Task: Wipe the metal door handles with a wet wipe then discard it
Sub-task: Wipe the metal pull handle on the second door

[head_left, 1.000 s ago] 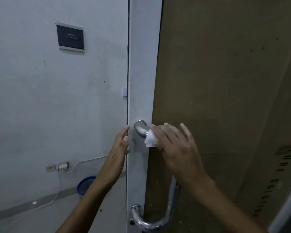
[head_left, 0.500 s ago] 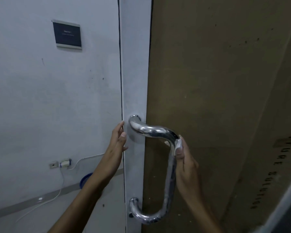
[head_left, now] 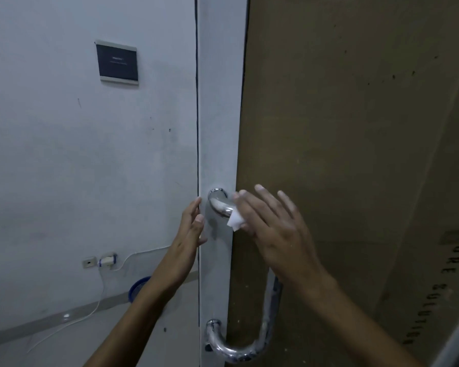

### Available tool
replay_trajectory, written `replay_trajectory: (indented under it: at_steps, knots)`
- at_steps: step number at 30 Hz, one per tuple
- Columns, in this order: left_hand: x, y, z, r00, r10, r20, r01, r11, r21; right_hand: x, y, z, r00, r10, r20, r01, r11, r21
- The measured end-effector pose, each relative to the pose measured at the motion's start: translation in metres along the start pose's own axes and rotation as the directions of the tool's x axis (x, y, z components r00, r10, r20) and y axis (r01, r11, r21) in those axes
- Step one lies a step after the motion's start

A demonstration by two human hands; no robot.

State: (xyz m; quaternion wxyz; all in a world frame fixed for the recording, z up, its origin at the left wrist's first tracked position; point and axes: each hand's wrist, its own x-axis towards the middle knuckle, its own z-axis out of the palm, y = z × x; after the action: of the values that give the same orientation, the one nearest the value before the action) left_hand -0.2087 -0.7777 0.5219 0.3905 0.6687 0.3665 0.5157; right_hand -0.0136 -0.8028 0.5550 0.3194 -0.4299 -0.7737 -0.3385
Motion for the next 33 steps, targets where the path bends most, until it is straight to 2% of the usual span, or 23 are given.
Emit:
replay_trajectory:
  at_steps: [3, 10, 18, 23, 27, 30, 33]
  knots:
    - [0.0, 0.001, -0.001, 1.0, 0.007, 0.006, -0.007, 1.0, -0.002, 0.013, 0.003, -0.004, 0.987, -0.161, 0.02, 0.162, 0.98, -0.117]
    - [0.001, 0.0, -0.002, 1.0, -0.014, -0.009, 0.015, 1.0, 0.017, -0.024, 0.04, -0.009, 0.949, -0.283, -0.14, 0.273, 0.958, -0.088]
    - [0.002, -0.005, -0.003, 1.0, 0.003, 0.012, -0.003, 1.0, -0.018, -0.042, 0.053, -0.008, 0.939, -0.343, 0.029, 0.342, 0.915, -0.214]
    - [0.004, -0.005, -0.005, 1.0, 0.023, 0.0, -0.023, 0.996, -0.089, -0.007, 0.031, -0.011, 0.872, -0.461, 0.166, 0.489, 0.803, -0.341]
    - [0.004, -0.008, -0.012, 1.0, 0.022, 0.013, -0.02, 0.99, -0.141, 0.018, -0.004, -0.004, 0.854, -0.418, 0.308, 0.517, 0.744, -0.423]
    - [0.005, -0.01, -0.018, 0.999, 0.029, 0.033, -0.023, 0.985, -0.169, 0.031, -0.028, -0.004, 0.852, -0.326, 0.409, 0.507, 0.707, -0.493]
    - [0.006, -0.011, -0.02, 0.999, 0.024, 0.048, -0.015, 0.985, -0.172, 0.046, -0.045, -0.011, 0.864, -0.151, 0.48, 0.385, 0.813, -0.437]
